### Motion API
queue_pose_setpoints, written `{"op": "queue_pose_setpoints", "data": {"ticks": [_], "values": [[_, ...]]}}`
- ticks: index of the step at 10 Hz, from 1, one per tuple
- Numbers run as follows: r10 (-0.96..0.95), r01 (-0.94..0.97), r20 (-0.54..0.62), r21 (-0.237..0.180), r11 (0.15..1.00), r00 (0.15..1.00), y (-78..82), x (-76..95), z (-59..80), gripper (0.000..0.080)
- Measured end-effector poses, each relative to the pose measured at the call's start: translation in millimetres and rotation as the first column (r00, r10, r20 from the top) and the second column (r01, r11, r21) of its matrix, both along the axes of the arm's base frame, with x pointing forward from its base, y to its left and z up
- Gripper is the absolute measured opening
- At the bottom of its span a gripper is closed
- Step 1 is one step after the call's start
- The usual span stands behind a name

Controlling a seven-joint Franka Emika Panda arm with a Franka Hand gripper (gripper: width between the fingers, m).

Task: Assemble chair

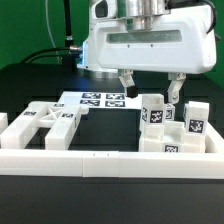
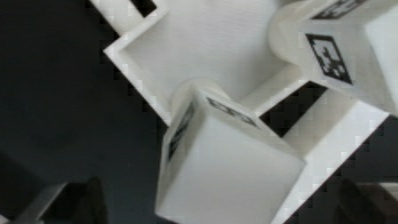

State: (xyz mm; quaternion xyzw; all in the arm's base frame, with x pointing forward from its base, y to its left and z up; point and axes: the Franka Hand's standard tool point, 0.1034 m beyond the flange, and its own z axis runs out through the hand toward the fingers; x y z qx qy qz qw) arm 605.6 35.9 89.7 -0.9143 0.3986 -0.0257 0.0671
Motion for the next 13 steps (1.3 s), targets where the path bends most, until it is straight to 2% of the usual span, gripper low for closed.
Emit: {"op": "queue_pose_setpoints", "data": {"ticks": [2, 3, 4, 5, 6, 9, 10, 11, 12, 13], "values": [[0.160, -0.160, 0.015, -0.018, 0.987, 0.987, -0.1, 0.0, -0.2, 0.0648], [0.261, -0.260, 0.018, -0.043, 0.965, 0.965, 3.5, -0.5, -1.9, 0.0648], [0.430, -0.427, 0.018, -0.074, 0.901, 0.903, 7.0, -1.0, -3.5, 0.0648], [0.500, -0.497, 0.020, -0.084, 0.864, 0.866, 6.8, -0.9, -3.4, 0.0648], [0.542, -0.538, 0.021, -0.090, 0.838, 0.840, 6.5, -0.8, -3.3, 0.0648], [0.728, -0.722, 0.012, -0.123, 0.681, 0.685, 5.4, -1.5, -4.2, 0.0648], [0.797, -0.789, 0.000, -0.139, 0.599, 0.605, 3.8, -2.0, -5.0, 0.0648], [0.806, -0.798, -0.002, -0.139, 0.587, 0.593, 3.8, -2.4, -6.1, 0.0648], [0.835, -0.827, -0.005, -0.145, 0.544, 0.550, 2.2, -2.4, -7.4, 0.0526], [0.833, -0.824, -0.005, -0.145, 0.547, 0.554, 2.0, -2.4, -7.4, 0.0390]]}}
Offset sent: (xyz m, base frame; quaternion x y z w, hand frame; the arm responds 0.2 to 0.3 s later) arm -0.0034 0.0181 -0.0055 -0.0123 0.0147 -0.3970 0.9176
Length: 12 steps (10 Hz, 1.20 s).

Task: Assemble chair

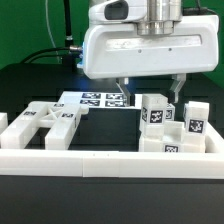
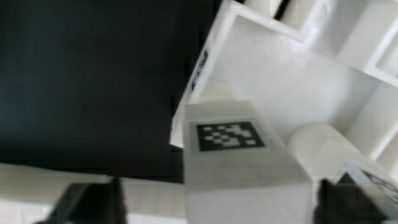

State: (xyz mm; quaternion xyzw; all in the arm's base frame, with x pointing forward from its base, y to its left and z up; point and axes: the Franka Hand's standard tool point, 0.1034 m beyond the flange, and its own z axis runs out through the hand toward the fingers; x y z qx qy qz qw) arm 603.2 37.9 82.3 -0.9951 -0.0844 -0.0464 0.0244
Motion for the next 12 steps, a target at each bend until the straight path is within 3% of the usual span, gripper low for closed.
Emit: {"op": "queue_pose_setpoints", "data": {"ticks": [1, 2, 4, 6, 9, 10, 12], "values": [[-0.009, 0.009, 0.000, 0.001, 1.000, 1.000, 0.0, 0.0, 0.0, 0.0390], [-0.033, 0.033, -0.002, 0.004, 0.999, 0.999, 0.1, 0.0, 0.0, 0.0285], [-0.040, 0.040, -0.002, 0.005, 0.999, 0.999, 0.0, 0.0, 0.0, 0.0285], [-0.247, 0.248, -0.018, 0.024, 0.969, 0.969, 0.9, -0.1, -0.3, 0.0285], [-0.567, 0.571, -0.068, 0.050, 0.820, 0.821, 8.9, 0.5, 0.8, 0.0287], [-0.671, 0.676, -0.089, 0.054, 0.735, 0.736, 12.0, 0.2, 0.9, 0.0287], [-0.781, 0.789, -0.118, 0.059, 0.611, 0.614, 12.9, -0.4, -0.1, 0.0287]]}}
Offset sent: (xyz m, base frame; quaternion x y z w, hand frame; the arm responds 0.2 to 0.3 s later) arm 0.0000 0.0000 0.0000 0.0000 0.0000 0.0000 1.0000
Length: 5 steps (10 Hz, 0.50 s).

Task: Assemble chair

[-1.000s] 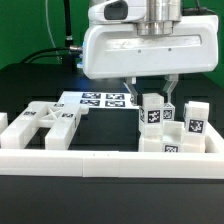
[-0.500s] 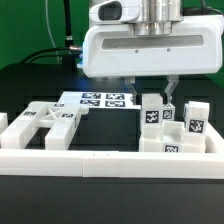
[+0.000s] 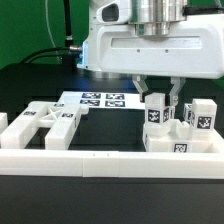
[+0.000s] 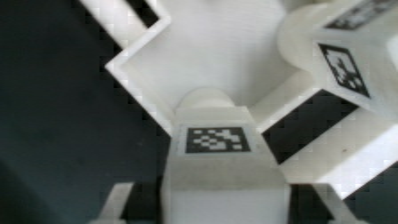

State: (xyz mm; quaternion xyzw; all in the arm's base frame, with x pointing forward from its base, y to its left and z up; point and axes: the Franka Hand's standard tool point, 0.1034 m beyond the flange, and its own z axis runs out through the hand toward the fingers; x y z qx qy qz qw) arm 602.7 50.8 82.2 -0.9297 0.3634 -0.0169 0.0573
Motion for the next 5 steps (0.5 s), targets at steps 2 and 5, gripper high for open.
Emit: {"op": "queue_pose_setpoints", "data": {"ticks": [2, 5], "values": [[-0.169, 0.169, -0.019, 0.016, 0.986, 0.986, 2.1, -0.6, -1.0, 0.0287], [-0.403, 0.404, -0.050, 0.025, 0.914, 0.914, 6.9, -0.2, -3.1, 0.0287]]}}
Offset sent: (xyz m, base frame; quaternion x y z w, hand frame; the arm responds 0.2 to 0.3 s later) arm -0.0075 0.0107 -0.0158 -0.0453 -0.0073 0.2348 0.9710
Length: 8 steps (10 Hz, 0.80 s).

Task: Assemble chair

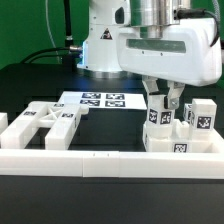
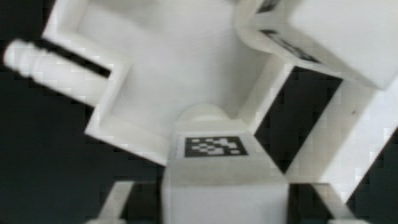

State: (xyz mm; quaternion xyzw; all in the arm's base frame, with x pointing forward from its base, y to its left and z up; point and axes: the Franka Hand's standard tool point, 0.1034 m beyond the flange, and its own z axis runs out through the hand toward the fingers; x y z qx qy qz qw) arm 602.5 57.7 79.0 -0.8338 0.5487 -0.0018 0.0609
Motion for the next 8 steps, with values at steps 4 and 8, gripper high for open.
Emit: {"op": "queue_pose_setpoints", "data": {"ticks": [4, 8], "values": [[-0.184, 0.184, -0.016, 0.023, 0.983, 0.983, -0.5, 1.5, 0.1, 0.0287], [0.029, -0.029, 0.003, 0.001, 1.000, 1.000, -3.4, 2.7, 1.1, 0.0614]]}}
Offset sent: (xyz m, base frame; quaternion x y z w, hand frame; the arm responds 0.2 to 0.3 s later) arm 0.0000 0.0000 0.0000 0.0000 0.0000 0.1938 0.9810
